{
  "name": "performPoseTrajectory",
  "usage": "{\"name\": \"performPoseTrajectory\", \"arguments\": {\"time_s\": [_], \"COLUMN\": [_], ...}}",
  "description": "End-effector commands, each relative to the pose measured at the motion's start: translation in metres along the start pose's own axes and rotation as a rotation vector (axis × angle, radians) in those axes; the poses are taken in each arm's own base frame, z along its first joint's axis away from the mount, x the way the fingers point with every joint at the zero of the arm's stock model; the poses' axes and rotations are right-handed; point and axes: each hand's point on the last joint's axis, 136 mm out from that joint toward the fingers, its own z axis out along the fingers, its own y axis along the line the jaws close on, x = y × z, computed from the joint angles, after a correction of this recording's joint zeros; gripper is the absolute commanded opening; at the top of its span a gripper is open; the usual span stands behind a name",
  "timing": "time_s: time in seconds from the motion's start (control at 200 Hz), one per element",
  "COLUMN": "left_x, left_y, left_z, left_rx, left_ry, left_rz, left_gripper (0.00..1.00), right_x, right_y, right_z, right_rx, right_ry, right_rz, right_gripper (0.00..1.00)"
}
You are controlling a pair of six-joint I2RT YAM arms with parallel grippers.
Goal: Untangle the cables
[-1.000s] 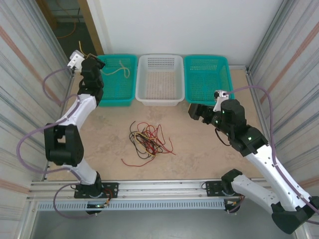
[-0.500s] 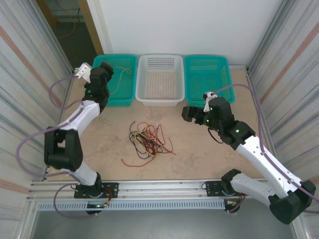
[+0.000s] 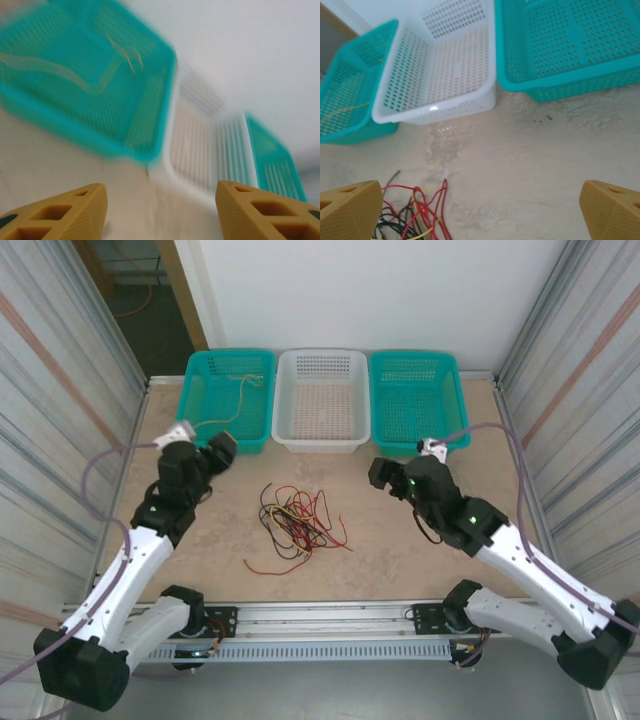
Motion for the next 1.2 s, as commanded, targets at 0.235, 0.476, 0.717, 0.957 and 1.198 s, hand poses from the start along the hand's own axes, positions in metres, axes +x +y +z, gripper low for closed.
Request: {"name": "performPoseTrajectory", "arguments": {"time_s": [0.235,0.476,0.717,0.957,1.198], "left_x": [0.162,0.183,0.199,0.196,0.167], "left_y": [-0.016,0.006,0.011,-0.012,-0.086], "left_z": [-0.014,-0.022,-0.023,-0.007,-0.009], "left_rx": [0.177,0.108,0.126,0.165,0.332], "left_ry": [0.614,0.697,0.734,0.724,0.657], "left_rz": [0.245,0.231,0.236,0.265,0.282], "left_gripper": [0.6,0.47,0.4,0.17,0.0], "right_x": [0.048,0.081,0.086,0.082,0.087], "right_y": [0.033,0.057,0.052,0.06,0.076], "right_z": [0.028,0.05,0.062,0.051,0.043], "right_rx": [-0.145,-0.152,-0.092,-0.144,-0.23], "right_ry": [0.18,0.291,0.239,0.247,0.302], "right_rz": [0.026,-0.091,-0.102,-0.137,-0.167], "right_gripper": [0.99,1.0,0.94,0.92,0.92]}}
